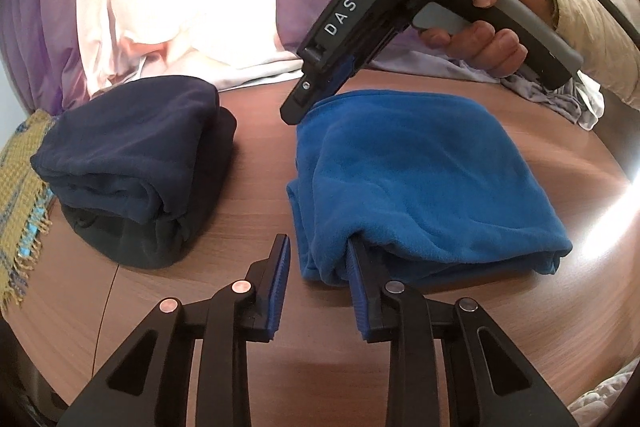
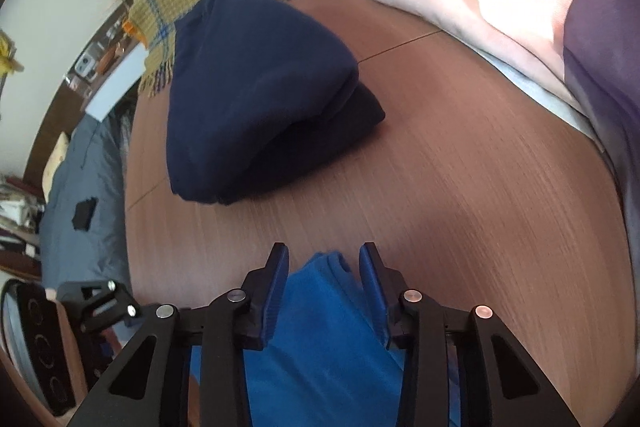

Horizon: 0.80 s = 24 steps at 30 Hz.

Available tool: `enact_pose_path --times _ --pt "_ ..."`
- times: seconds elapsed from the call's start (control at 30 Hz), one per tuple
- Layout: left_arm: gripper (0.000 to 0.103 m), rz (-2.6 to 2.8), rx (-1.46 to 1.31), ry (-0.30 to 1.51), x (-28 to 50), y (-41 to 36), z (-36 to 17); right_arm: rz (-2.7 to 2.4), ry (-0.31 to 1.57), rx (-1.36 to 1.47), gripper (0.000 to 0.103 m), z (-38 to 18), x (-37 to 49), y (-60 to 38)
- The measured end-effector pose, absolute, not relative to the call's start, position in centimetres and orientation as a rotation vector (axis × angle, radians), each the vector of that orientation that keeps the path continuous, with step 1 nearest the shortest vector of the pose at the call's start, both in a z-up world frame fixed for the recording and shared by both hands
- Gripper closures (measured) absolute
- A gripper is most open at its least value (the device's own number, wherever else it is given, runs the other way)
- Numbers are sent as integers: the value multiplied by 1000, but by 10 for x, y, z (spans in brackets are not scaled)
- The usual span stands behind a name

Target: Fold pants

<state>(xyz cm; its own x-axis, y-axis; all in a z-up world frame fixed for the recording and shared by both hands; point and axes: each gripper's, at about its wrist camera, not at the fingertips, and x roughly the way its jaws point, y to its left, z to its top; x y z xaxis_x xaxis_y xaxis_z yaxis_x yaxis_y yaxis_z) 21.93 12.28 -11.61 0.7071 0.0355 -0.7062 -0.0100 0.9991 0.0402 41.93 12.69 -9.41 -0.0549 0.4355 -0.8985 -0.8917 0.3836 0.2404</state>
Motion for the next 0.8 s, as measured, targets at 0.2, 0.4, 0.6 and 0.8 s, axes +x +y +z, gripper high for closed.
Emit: enact_pose_path --times 0.2,0.4,0.6,0.8 --pt "82 -4 20 790 223 125 -117 1165 1224 -586 73 -100 418 136" --pt "89 -29 28 777 222 122 -114 1164 1242 -644 92 -99 416 139" --pt "94 -13 188 695 208 102 -101 1125 1117 -602 94 -78 409 127" --pt "96 103 373 691 204 97 -111 1092 985 -546 96 -75 405 129"
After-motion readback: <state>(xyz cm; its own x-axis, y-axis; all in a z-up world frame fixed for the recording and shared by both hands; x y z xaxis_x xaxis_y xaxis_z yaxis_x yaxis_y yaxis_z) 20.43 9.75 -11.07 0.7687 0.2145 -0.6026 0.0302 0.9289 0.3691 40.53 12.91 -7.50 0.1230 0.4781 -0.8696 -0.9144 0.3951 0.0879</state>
